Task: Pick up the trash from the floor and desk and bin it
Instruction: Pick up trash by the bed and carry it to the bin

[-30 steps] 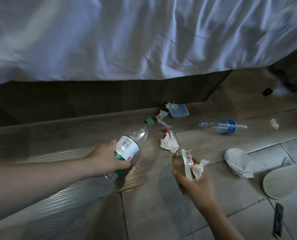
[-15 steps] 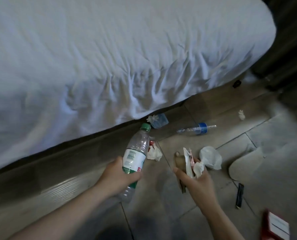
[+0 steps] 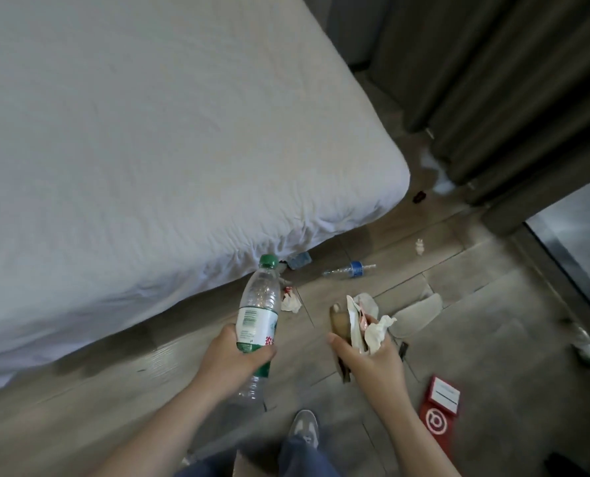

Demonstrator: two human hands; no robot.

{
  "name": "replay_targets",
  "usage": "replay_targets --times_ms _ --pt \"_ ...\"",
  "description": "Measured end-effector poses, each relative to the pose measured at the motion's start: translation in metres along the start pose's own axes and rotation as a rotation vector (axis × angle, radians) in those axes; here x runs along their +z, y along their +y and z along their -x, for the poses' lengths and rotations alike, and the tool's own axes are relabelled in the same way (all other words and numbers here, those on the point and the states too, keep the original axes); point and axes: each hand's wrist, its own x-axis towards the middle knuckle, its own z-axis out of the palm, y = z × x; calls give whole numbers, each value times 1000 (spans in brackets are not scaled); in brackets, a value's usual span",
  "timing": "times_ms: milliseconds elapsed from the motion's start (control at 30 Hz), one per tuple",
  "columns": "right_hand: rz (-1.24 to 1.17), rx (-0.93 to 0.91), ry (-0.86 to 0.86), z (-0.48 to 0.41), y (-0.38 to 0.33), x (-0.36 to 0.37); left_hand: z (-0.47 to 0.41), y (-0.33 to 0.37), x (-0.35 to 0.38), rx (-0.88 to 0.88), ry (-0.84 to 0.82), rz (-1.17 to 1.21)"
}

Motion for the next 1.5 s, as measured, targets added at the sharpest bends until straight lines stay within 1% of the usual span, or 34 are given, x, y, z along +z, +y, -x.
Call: replay_targets --times_ms 67,167,300,467,600,767,867,1000,1067,1167,1333,1500 --pt "14 -8 -43 32 -38 -24 49 22 -18 5 32 22" --pt "59 -49 -154 76 -89 -56 126 48 -41 31 85 66" --pt "205 -162 -318 122 -142 -75 209 49 -67 25 190 142" --pt "450 -355 -542 171 -184 -52 296 10 -86 -81 345 300" --pt "548 -503 -713 233 -202 -16 360 -50 -92 -139 457 475" --pt "587 -680 -951 333 -198 43 469 -110 -98 -180 728 735" --pt "614 -765 -1072 393 -186 80 529 -157 -96 -223 836 846" --pt "669 -867 -1266 496 -157 128 617 -232 -81 -292 1060 992" --pt "724 -912 -1354 543 -141 147 650 -264 -69 -323 1145 1054" --pt "815 -1033 -1473 607 -119 175 691 -304 -49 -397 1244 1158" --pt "861 -1049 -1618 689 -89 218 736 -349 -30 -466 1398 1315" --pt "879 -1012 -1789 754 -56 263 767 -394 -31 -531 1528 1374"
